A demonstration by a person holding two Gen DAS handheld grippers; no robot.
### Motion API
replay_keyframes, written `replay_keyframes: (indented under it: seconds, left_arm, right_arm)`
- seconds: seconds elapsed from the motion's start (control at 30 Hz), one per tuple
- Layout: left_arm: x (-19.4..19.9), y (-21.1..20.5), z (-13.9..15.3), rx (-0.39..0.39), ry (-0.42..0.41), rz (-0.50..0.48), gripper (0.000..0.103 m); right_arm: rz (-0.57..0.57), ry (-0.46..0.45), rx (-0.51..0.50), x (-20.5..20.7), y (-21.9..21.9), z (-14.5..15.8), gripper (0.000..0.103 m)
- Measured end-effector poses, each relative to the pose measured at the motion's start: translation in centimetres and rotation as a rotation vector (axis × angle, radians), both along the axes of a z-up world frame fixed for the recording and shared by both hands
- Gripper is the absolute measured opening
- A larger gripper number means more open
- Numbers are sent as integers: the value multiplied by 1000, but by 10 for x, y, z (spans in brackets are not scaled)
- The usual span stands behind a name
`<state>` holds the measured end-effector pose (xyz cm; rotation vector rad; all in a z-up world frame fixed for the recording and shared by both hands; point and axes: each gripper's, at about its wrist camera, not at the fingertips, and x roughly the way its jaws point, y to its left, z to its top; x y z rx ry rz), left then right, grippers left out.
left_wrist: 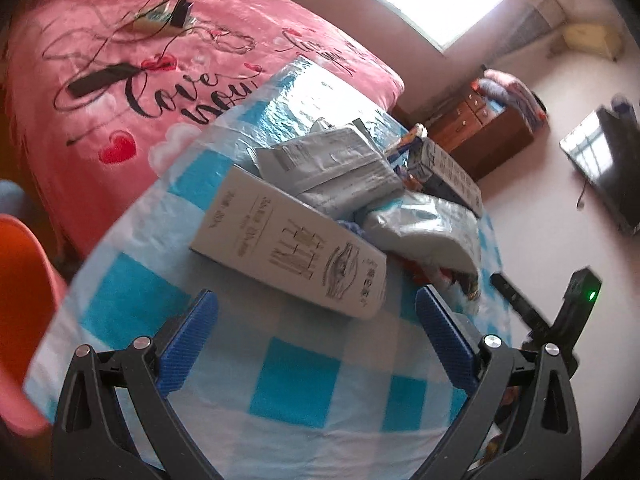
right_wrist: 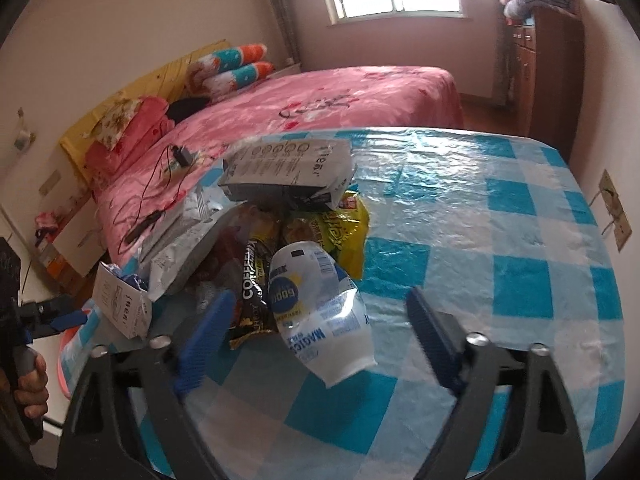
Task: Collect trash
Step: 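Grasp the white paper carton with the left tool while the right tool grasps the white bottle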
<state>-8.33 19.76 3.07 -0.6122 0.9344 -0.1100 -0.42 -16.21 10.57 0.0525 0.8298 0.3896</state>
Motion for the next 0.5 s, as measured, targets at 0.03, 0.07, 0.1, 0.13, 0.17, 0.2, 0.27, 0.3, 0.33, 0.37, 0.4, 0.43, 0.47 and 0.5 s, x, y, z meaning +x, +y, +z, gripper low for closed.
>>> replay_keyframes:
  seconds: [0.03, 0.07, 0.1, 0.13, 0.17, 0.2, 0.27, 0.3, 0.33, 0.37, 0.4, 0.43, 0.47, 0.5]
  left_arm:
    - [3, 1, -2, -17, 11, 24, 99]
    - [5, 1, -3, -26, 16, 37, 99]
    - [9, 2, -4, -39, 21, 48, 99]
    - [13, 2, -5, -50, 23, 53, 99]
    - [15, 2, -5, -65, 24, 59, 99]
    - [19, 2, -5, -87, 24, 68, 99]
    - [23, 1, -6, -92, 26, 74, 99]
    - [25, 0, -7, -83, 27, 78, 99]
    - [28, -1, -8, -72, 31, 85, 99]
    - [31, -2, -9, -67, 35, 90, 99]
    - [35, -4, -12, -61, 44, 97, 99]
    - [37, -4, -13, -58, 48, 102, 99]
    - [39, -4, -14, -49, 53, 108, 99]
    - [43, -7, -16, -23, 61, 115, 99]
  right_arm:
    - [6, 6, 7, 2, 1, -1, 84]
    - [18, 13, 16, 6, 1, -3, 84]
    - [24, 15, 15, 9, 3, -5, 84]
    - [31, 21, 9, 13, 4, -8, 84]
    - [35, 27, 5, 15, 5, -10, 84]
    - [41, 42, 3, 19, 6, -14, 84]
    - [45, 63, 10, 24, 6, -19, 83]
    - [51, 68, 13, 26, 7, -21, 81]
    - [54, 70, 13, 26, 8, -22, 76]
    - [56, 72, 13, 26, 9, -23, 75]
    - [57, 72, 16, 26, 9, -24, 73]
    - [59, 75, 23, 26, 9, -24, 70]
    - [60, 80, 32, 25, 8, -25, 69]
    - [61, 84, 40, 25, 7, -25, 66]
